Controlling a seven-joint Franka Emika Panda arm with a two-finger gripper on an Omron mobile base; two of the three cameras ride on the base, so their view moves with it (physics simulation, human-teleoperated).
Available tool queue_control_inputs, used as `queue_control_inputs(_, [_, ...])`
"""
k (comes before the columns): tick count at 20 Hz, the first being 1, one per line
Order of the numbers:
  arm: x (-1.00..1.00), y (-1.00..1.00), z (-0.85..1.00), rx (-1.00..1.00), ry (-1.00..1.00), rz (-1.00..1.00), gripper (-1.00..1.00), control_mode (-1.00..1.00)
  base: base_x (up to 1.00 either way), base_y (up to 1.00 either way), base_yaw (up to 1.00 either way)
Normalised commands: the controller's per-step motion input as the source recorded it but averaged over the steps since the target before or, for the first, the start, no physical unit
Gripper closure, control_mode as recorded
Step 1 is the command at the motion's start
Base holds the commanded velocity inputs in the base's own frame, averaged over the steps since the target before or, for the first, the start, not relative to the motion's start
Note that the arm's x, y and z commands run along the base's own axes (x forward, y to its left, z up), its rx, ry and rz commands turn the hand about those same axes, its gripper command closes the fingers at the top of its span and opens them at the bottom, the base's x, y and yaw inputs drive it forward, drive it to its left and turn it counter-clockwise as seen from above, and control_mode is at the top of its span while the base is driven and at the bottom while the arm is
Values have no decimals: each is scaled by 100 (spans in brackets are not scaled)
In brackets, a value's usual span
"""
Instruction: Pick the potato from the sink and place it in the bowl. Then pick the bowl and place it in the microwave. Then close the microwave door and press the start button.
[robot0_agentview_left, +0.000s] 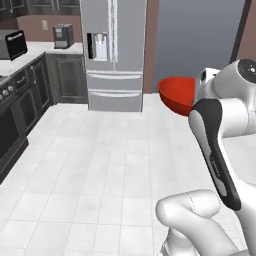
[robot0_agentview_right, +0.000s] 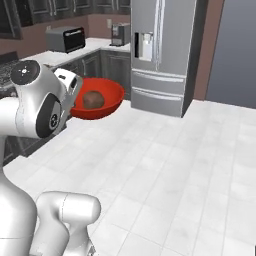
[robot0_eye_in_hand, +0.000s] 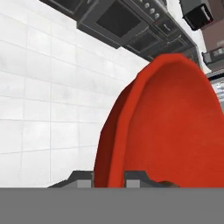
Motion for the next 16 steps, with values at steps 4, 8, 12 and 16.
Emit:
queue_control_inputs(4, [0, 0, 0, 0, 0, 0, 100, 100, 100, 15, -13])
queue_control_inputs(8, [0, 0, 0, 0, 0, 0, 100, 100, 100, 16, -3])
queue_control_inputs(12, [0, 0, 0, 0, 0, 0, 100, 100, 100, 24, 1])
queue_control_inputs(16, [0, 0, 0, 0, 0, 0, 100, 100, 99, 7, 40])
